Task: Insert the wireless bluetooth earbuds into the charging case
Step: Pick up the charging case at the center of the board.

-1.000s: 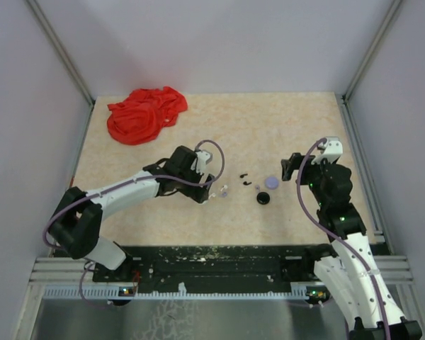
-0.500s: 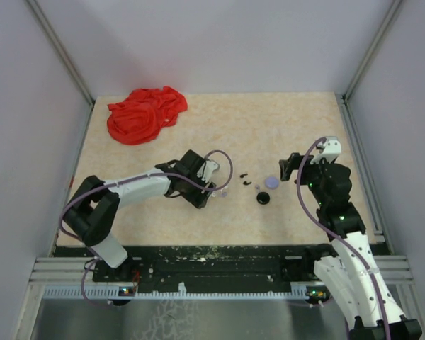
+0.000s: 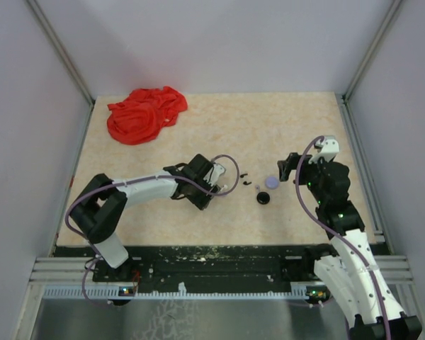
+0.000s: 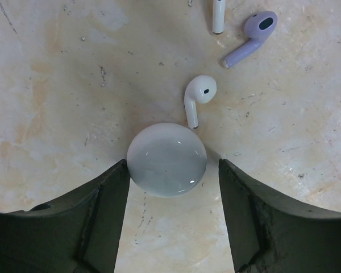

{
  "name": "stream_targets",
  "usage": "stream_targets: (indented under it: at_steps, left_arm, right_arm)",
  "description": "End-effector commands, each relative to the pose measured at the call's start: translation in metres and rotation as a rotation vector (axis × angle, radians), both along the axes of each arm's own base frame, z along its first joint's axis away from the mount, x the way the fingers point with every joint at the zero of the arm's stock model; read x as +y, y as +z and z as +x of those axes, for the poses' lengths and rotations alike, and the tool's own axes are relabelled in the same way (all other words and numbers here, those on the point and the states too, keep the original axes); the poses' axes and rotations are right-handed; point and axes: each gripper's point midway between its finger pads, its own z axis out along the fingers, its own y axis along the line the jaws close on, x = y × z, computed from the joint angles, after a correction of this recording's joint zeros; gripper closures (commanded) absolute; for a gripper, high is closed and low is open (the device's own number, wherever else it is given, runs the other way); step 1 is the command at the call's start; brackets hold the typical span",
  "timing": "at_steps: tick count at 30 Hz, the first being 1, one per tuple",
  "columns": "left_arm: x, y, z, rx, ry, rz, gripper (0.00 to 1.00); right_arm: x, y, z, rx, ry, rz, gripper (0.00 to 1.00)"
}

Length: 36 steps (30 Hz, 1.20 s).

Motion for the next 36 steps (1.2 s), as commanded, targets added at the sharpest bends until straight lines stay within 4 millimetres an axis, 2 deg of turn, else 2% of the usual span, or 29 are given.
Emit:
stream_targets:
  at_steps: [1, 5, 8, 13, 20, 25, 29, 36]
  left_arm:
    - [-0.004, -0.002, 0.001, -0.005, 0.008, 0.009, 0.33]
    - [0.0, -0.001, 0.0, -0.011, 0.016, 0.02, 0.35]
    - [0.001, 0.001, 0.001, -0.021, 0.024, 0.021, 0.45]
    - [0.0, 0.015, 0.007, -0.08, 0.032, -0.007, 0.52]
    - [-0.015, 0.068, 0.017, -0.254, -0.004, -0.158, 0.53]
    - [-0.026, 0.109, 0.013, -0.372, -0.084, -0.238, 0.52]
    - [-0.034, 0.141, 0.01, -0.473, -0.158, -0.293, 0.52]
    - [-0.049, 0.178, 0.006, -0.612, -0.281, -0.334, 0.51]
  right_arm:
    - [0.007, 0.04, 0.003, -0.102, 0.024, 0.031, 0.04]
    - [0.008, 0.04, 0.003, -0.099, 0.03, 0.032, 0.04]
    - [0.009, 0.04, 0.003, -0.097, 0.038, 0.033, 0.04]
    - [0.016, 0.045, 0.003, -0.082, 0.068, 0.054, 0.05]
    - [0.05, 0.042, 0.002, 0.017, 0.242, 0.119, 0.07]
    - [0.073, 0.027, 0.005, 0.113, 0.343, 0.195, 0.08]
    - [0.103, 0.022, 0.002, 0.165, 0.461, 0.268, 0.13]
    - [0.146, 0.026, -0.006, 0.216, 0.633, 0.374, 0.17]
